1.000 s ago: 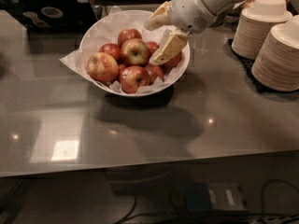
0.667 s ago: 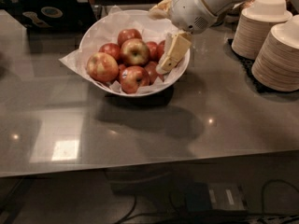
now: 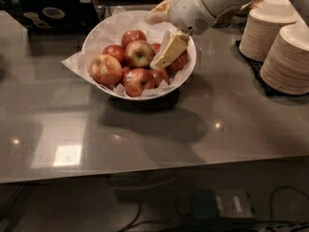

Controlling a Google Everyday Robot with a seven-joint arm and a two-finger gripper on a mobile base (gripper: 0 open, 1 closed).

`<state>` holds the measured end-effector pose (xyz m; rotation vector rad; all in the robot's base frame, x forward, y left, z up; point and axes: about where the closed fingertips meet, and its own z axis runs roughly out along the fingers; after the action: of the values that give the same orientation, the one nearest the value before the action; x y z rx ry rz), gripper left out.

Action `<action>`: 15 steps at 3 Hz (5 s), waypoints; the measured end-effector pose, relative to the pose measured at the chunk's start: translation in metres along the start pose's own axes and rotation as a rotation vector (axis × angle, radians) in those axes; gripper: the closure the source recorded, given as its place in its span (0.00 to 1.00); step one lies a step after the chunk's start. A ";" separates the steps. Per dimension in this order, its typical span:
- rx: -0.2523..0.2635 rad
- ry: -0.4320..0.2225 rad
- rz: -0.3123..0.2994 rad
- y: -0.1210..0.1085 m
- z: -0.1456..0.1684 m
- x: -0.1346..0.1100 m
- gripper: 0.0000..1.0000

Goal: Pick apple from white bowl

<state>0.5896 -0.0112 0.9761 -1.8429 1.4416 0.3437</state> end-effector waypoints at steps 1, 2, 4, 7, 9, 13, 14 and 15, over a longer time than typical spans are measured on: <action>0.009 -0.017 -0.013 -0.007 0.006 -0.005 0.22; 0.012 -0.019 -0.020 -0.016 0.014 -0.003 0.25; -0.009 -0.028 -0.008 -0.028 0.032 0.008 0.39; -0.125 -0.139 -0.014 -0.019 0.056 -0.015 0.30; -0.191 -0.180 0.037 -0.011 0.063 -0.011 0.26; -0.177 -0.128 0.091 -0.019 0.054 0.008 0.17; -0.153 -0.091 0.118 -0.022 0.047 0.018 0.14; -0.118 -0.027 0.127 -0.031 0.034 0.018 0.21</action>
Offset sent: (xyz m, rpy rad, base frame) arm 0.0336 0.0151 -0.0059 0.0135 -0.0324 0.0081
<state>0.6315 0.0020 0.9538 -1.8362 1.5528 0.5248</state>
